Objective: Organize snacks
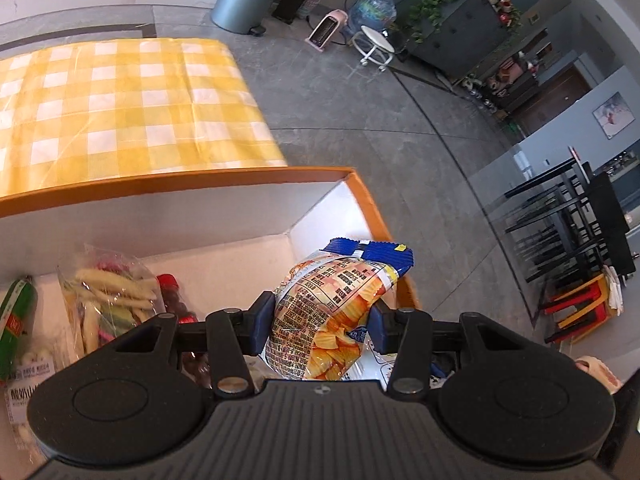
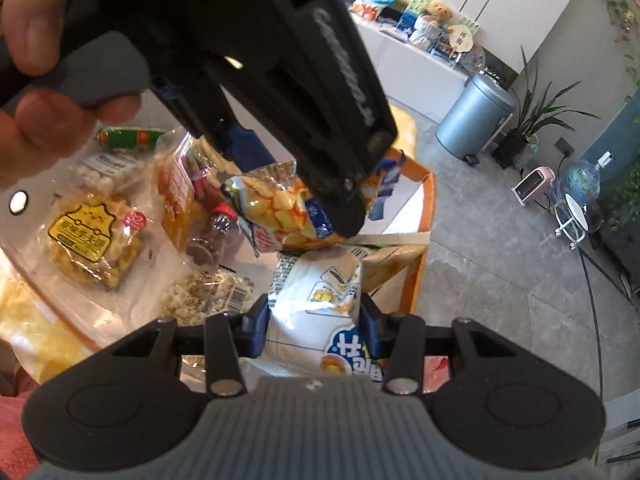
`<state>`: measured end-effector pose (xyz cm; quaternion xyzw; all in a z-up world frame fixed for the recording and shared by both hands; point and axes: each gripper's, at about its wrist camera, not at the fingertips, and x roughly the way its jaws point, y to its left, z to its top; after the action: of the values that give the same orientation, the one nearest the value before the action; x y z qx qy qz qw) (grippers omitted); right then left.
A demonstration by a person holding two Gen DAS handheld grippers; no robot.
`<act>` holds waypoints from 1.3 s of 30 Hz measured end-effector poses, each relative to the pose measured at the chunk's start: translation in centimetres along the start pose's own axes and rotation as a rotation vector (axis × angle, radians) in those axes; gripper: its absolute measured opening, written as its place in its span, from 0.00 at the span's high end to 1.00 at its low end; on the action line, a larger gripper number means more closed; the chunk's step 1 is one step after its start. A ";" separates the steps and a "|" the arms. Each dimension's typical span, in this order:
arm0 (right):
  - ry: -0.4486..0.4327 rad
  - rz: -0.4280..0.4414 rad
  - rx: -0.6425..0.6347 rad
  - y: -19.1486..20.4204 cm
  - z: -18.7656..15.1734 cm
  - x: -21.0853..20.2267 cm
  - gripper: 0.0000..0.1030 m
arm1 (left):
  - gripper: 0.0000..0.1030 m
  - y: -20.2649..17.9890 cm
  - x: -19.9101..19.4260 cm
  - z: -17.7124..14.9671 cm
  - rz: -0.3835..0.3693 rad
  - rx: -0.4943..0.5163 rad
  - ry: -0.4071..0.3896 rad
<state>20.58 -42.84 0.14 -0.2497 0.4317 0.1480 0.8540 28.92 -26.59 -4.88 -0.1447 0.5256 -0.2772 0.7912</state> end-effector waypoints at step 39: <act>0.082 -0.068 0.170 0.6 3.7 -0.4 0.64 | 0.38 1.0 -14.9 -5.3 0.031 0.262 -0.168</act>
<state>22.59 -40.30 2.16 -0.1969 0.4684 0.0713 0.8583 20.00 -16.66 3.65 -0.0550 0.4193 -0.3181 0.8485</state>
